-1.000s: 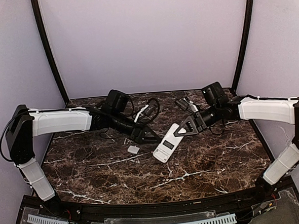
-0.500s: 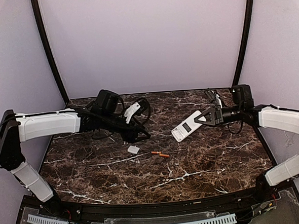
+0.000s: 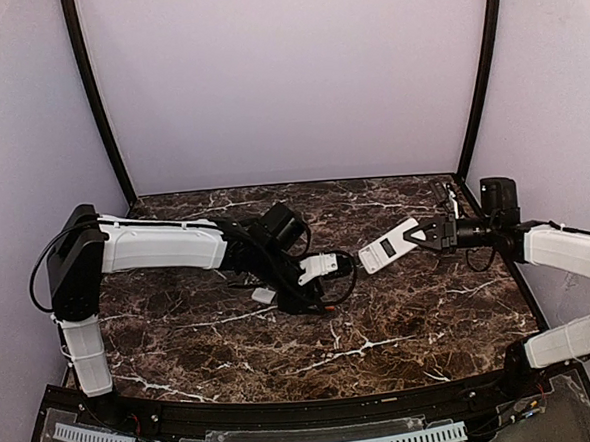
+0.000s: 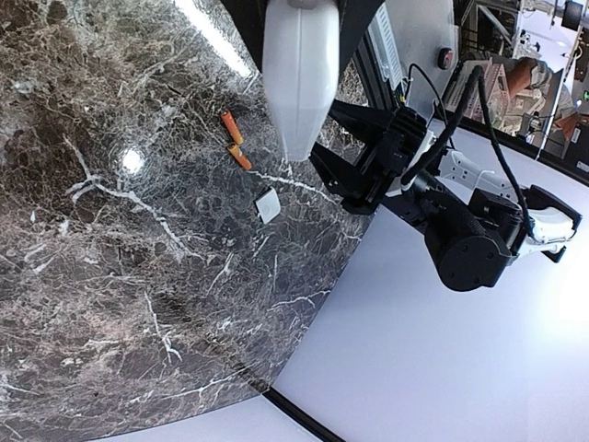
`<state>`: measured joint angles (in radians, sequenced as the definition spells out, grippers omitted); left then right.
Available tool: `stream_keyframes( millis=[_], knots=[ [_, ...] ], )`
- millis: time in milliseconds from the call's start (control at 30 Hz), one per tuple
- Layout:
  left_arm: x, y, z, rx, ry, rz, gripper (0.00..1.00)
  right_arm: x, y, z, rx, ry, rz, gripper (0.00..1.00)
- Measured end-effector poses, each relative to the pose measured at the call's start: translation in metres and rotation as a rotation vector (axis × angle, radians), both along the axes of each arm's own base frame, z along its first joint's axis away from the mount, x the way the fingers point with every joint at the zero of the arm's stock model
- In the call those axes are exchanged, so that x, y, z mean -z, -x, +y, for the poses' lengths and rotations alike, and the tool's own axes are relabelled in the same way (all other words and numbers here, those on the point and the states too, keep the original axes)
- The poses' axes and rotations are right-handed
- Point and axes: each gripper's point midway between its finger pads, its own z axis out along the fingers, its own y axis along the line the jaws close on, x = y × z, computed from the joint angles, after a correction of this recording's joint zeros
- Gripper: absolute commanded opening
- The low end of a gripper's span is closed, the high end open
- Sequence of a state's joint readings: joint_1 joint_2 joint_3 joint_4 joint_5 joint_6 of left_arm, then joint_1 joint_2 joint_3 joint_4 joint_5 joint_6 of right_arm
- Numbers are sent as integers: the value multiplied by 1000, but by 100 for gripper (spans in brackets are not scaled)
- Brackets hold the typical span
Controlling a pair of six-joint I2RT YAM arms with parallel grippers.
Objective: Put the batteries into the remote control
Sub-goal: Pick up the battery from the center of the board.
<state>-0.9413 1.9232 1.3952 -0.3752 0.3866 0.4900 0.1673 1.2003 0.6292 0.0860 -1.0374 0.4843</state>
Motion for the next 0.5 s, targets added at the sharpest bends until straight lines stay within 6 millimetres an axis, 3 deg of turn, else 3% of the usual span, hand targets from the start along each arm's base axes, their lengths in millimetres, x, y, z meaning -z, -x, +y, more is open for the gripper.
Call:
stream_keyframes(
  millis=[500],
  knots=[
    [26, -20, -1, 34, -151, -95, 28, 3, 5, -8, 4, -15, 8, 0]
  ],
)
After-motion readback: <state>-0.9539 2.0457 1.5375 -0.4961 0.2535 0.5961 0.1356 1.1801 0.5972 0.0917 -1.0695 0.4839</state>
